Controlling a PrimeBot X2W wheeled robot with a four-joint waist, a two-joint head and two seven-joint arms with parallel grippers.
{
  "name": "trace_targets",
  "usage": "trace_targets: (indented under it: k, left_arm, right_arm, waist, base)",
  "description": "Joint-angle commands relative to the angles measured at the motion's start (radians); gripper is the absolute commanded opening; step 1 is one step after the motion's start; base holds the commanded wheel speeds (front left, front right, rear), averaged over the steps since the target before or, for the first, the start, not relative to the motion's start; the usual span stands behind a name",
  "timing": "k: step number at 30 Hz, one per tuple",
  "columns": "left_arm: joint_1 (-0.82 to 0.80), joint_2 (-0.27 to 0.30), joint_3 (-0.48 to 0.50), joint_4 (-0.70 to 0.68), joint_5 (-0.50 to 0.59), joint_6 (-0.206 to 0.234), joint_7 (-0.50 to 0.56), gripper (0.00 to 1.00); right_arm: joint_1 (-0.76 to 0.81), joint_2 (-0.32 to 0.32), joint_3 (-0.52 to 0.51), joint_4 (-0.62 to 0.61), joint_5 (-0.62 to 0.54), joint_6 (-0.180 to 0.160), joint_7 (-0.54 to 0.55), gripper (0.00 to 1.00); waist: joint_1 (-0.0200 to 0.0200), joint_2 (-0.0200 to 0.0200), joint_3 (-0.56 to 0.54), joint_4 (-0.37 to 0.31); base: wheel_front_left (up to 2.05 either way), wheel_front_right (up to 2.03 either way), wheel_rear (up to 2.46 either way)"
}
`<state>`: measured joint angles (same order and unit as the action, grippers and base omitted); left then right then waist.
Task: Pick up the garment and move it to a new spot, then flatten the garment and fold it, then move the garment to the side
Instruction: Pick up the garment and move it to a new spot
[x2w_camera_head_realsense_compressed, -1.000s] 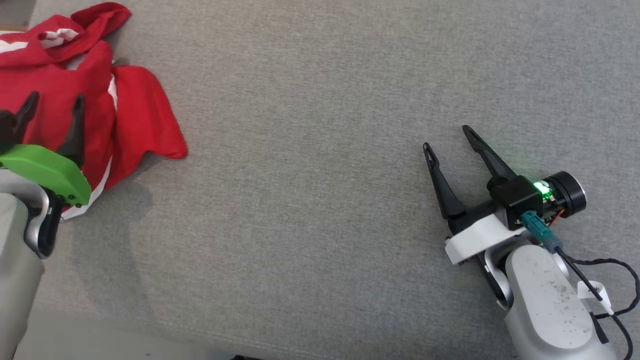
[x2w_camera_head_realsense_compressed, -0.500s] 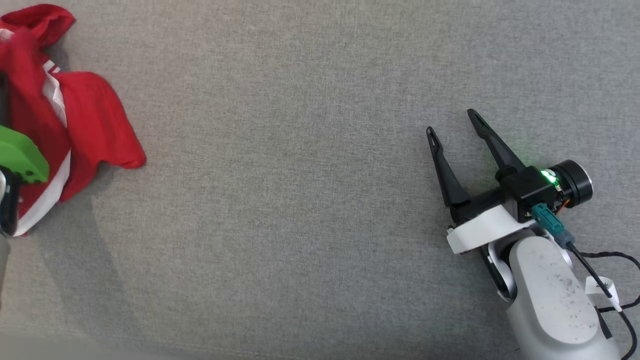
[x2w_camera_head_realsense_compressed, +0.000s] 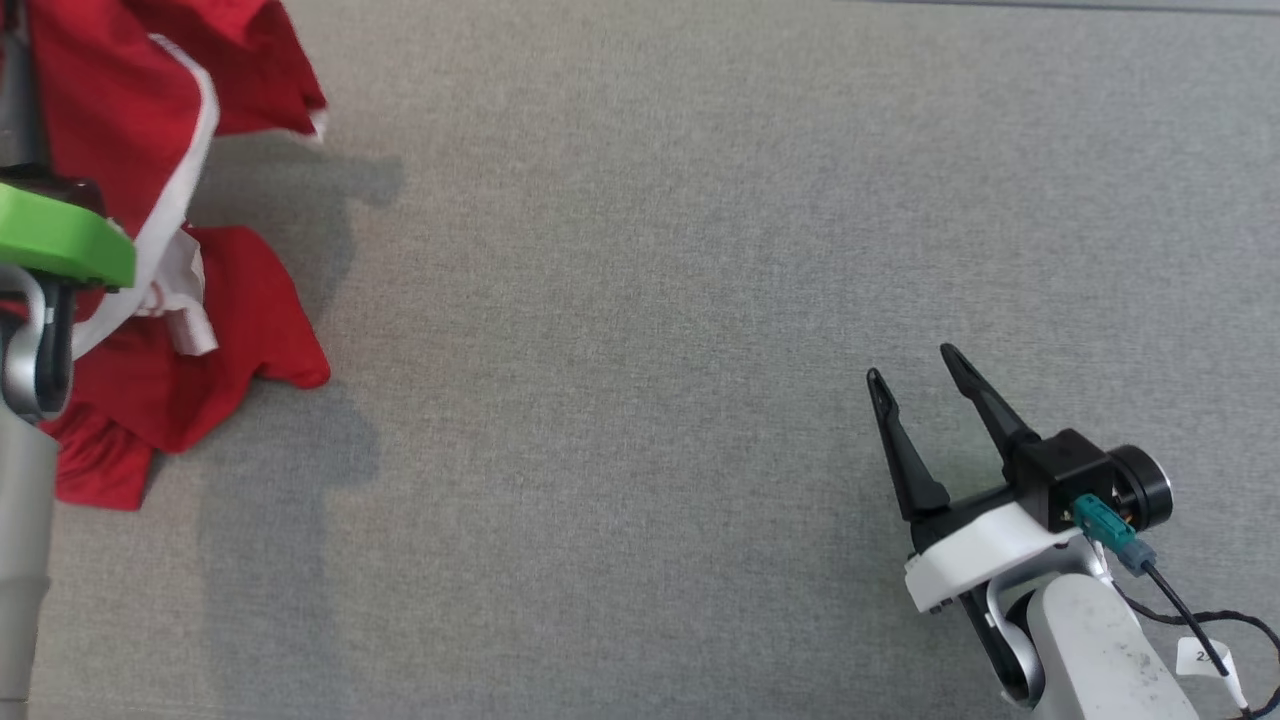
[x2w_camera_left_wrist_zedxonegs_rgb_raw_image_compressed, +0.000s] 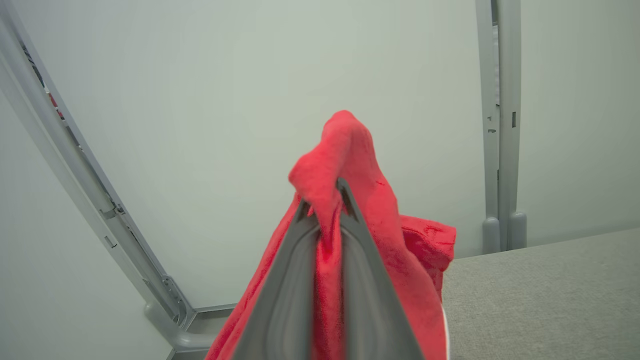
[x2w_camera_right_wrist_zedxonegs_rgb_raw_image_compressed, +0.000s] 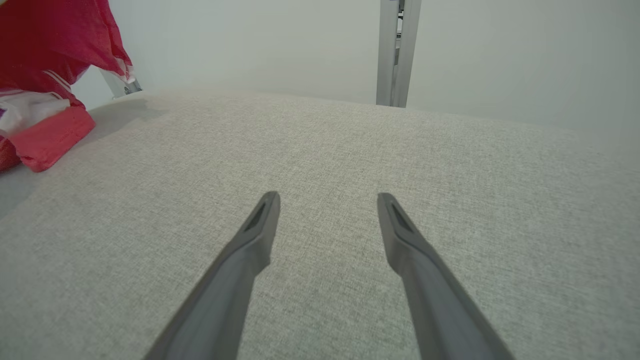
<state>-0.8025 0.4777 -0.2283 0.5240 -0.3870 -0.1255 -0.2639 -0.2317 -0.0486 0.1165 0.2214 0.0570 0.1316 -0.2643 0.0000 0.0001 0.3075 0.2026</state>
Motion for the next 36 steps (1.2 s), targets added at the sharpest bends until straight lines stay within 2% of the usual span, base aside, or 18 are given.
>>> trace_targets:
  k: [1, 6, 12, 17, 23, 24, 25, 26, 31, 34, 36]
  left_arm:
    - [0.021, -0.012, -0.006, -0.04, 0.003, -0.005, -0.001, 0.0]
    - [0.053, -0.071, -0.08, -0.171, -0.051, -0.006, -0.001, 0.0]
    - [0.093, -0.148, -0.169, -0.279, -0.113, -0.007, -0.001, 0.0]
    - [0.115, -0.21, -0.254, -0.278, -0.151, -0.007, -0.001, 0.0]
    - [0.158, -0.27, -0.326, -0.243, -0.167, -0.007, -0.001, 0.0]
    - [0.167, -0.277, -0.333, -0.233, -0.165, -0.007, -0.001, 0.16]
    - [0.183, -0.283, -0.336, -0.218, -0.162, -0.007, -0.001, 0.94]
    - [0.192, -0.288, -0.329, -0.21, -0.157, -0.007, -0.001, 1.0]
    - [0.278, -0.29, -0.276, -0.153, -0.136, -0.007, -0.001, 1.0]
    - [0.332, -0.281, -0.216, -0.149, -0.083, -0.007, -0.001, 1.0]
    - [0.396, -0.297, -0.156, -0.142, -0.078, -0.007, -0.001, 1.0]
  right_arm:
    - [0.027, -0.003, 0.004, 0.002, 0.012, -0.002, 0.0, 1.0]
    - [0.073, -0.004, 0.01, -0.01, 0.032, -0.002, 0.0, 1.0]
    - [0.09, -0.003, 0.016, -0.02, 0.046, -0.002, 0.0, 1.0]
    - [0.091, -0.003, 0.025, -0.031, 0.054, -0.002, 0.0, 1.0]
    - [0.099, -0.003, 0.038, -0.041, 0.064, -0.002, 0.0, 1.0]
    - [0.099, -0.003, 0.038, -0.043, 0.066, -0.002, 0.0, 1.0]
    - [0.097, -0.003, 0.042, -0.045, 0.068, -0.002, 0.0, 1.0]
    - [0.096, -0.003, 0.041, -0.047, 0.069, -0.002, 0.0, 1.0]
    - [0.095, -0.003, 0.04, -0.049, 0.078, -0.002, 0.0, 1.0]
    - [0.098, -0.002, 0.038, -0.047, 0.075, -0.002, 0.0, 1.0]
    - [0.102, -0.003, 0.035, -0.044, 0.07, -0.002, 0.0, 1.0]
  waist:
    - [0.0, -0.0001, -0.107, -0.064]
    - [0.0, -0.0001, -0.154, -0.138]
    - [0.0, -0.0001, -0.169, -0.258]
    - [0.0, -0.0001, -0.154, -0.355]
    - [0.0, -0.0001, -0.133, -0.436]
    - [0.0, -0.0001, -0.131, -0.443]
    - [0.0, -0.0001, -0.127, -0.454]
    - [0.0, -0.0001, -0.126, -0.459]
    - [0.0, -0.0001, -0.125, -0.469]
    - [0.0, -0.0001, -0.136, -0.458]
    - [0.0, -0.0001, -0.145, -0.447]
  base:
    - [0.0, 0.0, 0.0]
    - [0.0, 0.0, 0.0]
    - [0.0, 0.0, 0.0]
    - [0.0, 0.0, 0.0]
    - [0.0, 0.0, 0.0]
    - [0.0, 0.0, 0.0]
    - [0.0, 0.0, 0.0]
    - [0.0, 0.0, 0.0]
    - [0.0, 0.0, 0.0]
    - [0.0, 0.0, 0.0]
    - [0.0, 0.0, 0.0]
